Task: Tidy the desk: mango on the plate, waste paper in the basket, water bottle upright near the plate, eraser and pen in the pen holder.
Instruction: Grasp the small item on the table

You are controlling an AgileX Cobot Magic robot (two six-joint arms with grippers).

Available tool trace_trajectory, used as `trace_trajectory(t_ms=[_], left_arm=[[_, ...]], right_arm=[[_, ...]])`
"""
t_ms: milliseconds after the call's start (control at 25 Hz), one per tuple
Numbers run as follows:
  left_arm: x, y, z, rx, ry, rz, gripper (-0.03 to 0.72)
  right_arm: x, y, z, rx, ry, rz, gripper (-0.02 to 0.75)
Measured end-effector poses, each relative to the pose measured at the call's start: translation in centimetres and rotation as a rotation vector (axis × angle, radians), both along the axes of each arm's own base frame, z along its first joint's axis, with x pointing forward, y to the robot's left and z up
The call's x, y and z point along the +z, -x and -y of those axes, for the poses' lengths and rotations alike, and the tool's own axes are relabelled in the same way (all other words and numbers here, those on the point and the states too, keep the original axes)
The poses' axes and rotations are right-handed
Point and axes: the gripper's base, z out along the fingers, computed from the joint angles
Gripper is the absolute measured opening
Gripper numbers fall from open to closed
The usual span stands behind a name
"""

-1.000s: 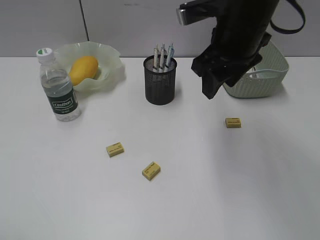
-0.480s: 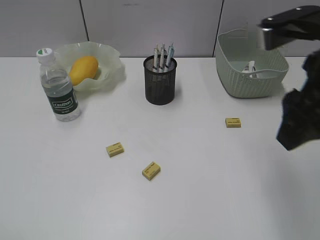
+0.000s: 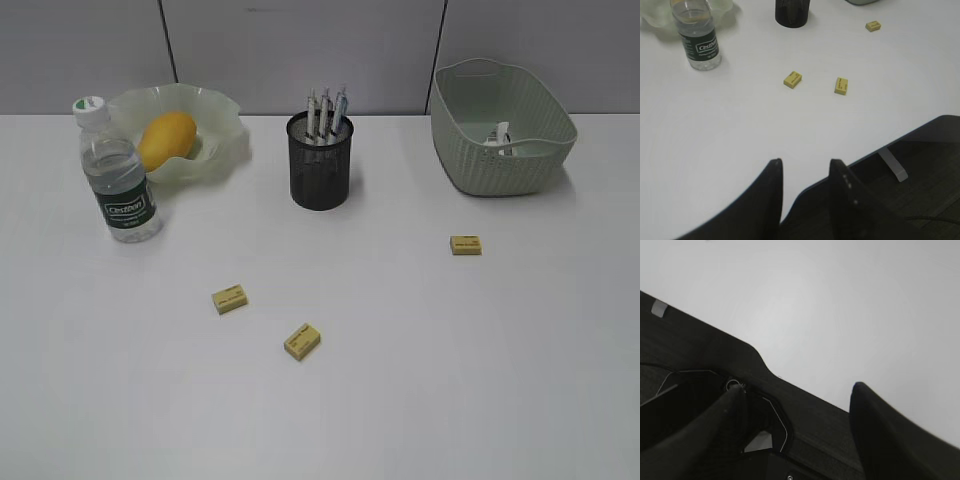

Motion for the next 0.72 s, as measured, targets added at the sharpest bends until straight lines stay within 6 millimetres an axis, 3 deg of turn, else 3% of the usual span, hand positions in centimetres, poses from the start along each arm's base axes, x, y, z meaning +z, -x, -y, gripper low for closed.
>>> trace_trajectory(t_ms=[160, 360, 600, 720], left_arm=[[0.0, 0.0, 0.0, 0.000, 0.000, 0.000, 0.239], [0.0, 0.0, 0.0, 0.000, -0.001, -0.001, 0.239], [0.0, 0.0, 0.0, 0.000, -0.001, -0.001, 0.239], [0.0, 0.0, 0.0, 0.000, -0.001, -0.001, 0.239]], right_arm=[[-0.8, 3.4, 2.1, -0.012, -0.061, 0.109, 0.516], [-1.8, 6.1, 4.0, -0.023, -0.107, 0.232, 0.519], [-1.9, 7.0, 4.7, -0.032, -0.121, 0.286, 0.519], [-2.9, 6.8, 4.6, -0.031, -0.103, 0.257, 0.513]])
